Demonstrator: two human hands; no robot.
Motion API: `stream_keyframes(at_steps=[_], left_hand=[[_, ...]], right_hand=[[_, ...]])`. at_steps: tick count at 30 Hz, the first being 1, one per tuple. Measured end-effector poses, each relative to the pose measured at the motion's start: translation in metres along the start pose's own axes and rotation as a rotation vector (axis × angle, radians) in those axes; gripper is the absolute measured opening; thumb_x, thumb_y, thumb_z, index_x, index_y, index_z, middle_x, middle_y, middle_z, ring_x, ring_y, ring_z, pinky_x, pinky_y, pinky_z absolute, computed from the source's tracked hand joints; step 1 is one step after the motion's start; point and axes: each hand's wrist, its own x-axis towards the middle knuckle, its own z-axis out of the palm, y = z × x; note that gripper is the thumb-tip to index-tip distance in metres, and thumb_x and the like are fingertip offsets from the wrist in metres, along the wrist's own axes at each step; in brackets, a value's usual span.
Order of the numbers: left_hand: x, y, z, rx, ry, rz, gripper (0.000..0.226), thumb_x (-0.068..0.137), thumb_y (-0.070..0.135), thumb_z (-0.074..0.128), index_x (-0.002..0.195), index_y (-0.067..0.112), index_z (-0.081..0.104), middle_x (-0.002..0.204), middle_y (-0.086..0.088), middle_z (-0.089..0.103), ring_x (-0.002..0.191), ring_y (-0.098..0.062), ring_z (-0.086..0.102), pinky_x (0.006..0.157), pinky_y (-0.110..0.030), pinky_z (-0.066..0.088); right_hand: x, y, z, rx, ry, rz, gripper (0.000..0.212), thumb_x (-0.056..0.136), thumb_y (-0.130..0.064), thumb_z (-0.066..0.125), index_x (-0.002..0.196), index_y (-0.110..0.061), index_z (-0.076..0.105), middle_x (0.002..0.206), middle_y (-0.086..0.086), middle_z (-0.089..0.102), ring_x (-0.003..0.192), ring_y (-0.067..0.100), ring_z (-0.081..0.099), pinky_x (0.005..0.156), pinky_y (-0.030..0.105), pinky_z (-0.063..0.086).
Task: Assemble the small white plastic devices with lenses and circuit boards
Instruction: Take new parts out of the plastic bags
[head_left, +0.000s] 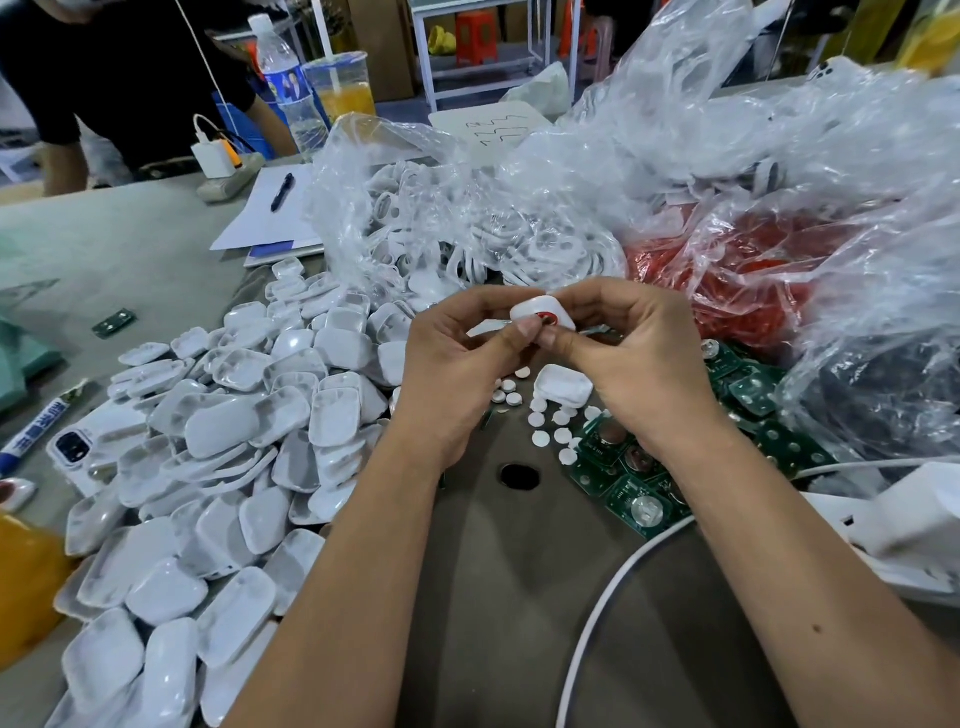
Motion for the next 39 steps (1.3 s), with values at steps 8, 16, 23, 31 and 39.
stream_keyframes(at_steps=[8,16,23,31,39], left_hand=[[-0.001,-0.002,0.005,0.066,0.056,0.030,0.014,0.091,-0.001,0.072,0.105,-0.002,0.075,0.097,-0.026,0.074,0.090,-0.046,0.073,0.085,-0.060,0.060],[0.001,-0.004,0.005,0.131,0.132,-0.060,0.006,0.093,0.005,0.073,0.094,0.003,0.078,0.081,-0.017,0.075,0.067,-0.032,0.074,0.063,-0.040,0.063],[0.003,-0.001,0.002,0.095,0.156,-0.174,0.022,0.102,0.014,0.062,0.092,0.003,0.078,0.076,-0.014,0.076,0.053,-0.021,0.070,0.053,-0.031,0.061],[0.002,0.004,0.000,0.064,0.099,-0.207,0.028,0.105,0.016,0.056,0.095,0.007,0.080,0.085,-0.017,0.077,0.068,-0.025,0.072,0.059,-0.030,0.060],[0.000,0.008,-0.001,0.081,0.068,-0.191,0.008,0.096,0.001,0.067,0.100,-0.003,0.073,0.082,-0.014,0.077,0.066,-0.023,0.075,0.062,-0.030,0.062]], right_hand=[[-0.002,-0.002,0.000,-0.017,0.016,0.031,0.017,0.079,-0.009,0.090,0.091,-0.015,0.081,0.080,0.001,0.078,0.076,0.026,0.076,0.076,0.048,0.064],[-0.002,0.002,0.001,0.086,-0.080,0.192,0.013,0.088,-0.010,0.082,0.094,-0.022,0.082,0.086,0.002,0.081,0.082,0.017,0.078,0.075,0.030,0.061],[-0.001,0.000,0.001,0.164,-0.118,0.331,0.014,0.095,-0.009,0.074,0.092,-0.020,0.083,0.089,0.007,0.081,0.076,0.013,0.071,0.073,0.029,0.059],[0.000,0.000,0.000,0.146,-0.073,0.347,0.016,0.095,-0.012,0.075,0.089,-0.023,0.084,0.078,0.000,0.078,0.062,0.005,0.059,0.074,0.039,0.054],[-0.002,-0.004,0.002,0.111,-0.036,0.287,0.018,0.096,-0.009,0.072,0.095,-0.023,0.083,0.091,0.004,0.081,0.087,0.021,0.078,0.086,0.048,0.063]])
